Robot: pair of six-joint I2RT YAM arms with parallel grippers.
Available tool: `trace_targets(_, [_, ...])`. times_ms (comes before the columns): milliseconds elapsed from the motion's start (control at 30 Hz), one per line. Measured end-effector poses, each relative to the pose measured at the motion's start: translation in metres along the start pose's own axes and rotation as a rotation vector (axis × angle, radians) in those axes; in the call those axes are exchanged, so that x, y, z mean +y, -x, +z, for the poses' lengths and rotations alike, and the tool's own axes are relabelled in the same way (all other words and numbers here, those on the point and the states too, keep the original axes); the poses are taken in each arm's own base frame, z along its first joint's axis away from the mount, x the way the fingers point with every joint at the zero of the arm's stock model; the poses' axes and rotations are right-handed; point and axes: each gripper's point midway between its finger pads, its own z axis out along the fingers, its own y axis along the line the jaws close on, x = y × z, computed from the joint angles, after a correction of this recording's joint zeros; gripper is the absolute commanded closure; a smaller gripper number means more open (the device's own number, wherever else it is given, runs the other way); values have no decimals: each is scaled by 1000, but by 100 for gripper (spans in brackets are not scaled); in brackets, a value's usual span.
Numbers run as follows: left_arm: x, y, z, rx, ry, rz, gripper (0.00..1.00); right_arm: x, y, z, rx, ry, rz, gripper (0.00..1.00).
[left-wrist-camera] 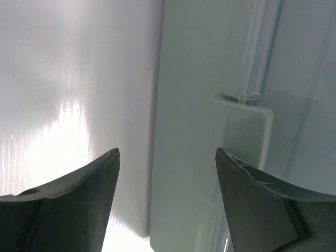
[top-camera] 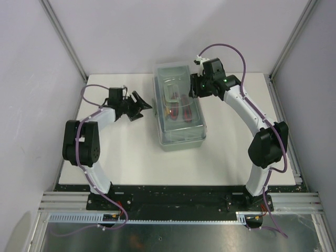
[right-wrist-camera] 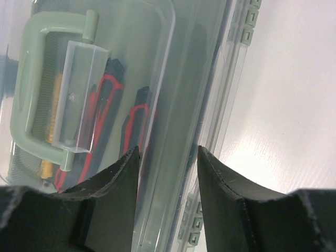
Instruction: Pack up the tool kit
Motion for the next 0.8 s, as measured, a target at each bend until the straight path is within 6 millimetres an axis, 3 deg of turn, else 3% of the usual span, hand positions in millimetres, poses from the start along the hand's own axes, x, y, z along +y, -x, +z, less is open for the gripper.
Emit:
trace_targets(433, [-4, -2, 2, -47, -81, -120, 21, 0, 0, 1, 0, -9, 10, 60])
trace_targets(800, [1, -20, 4, -76, -124, -219, 27, 0, 0, 1, 9, -11, 18, 61])
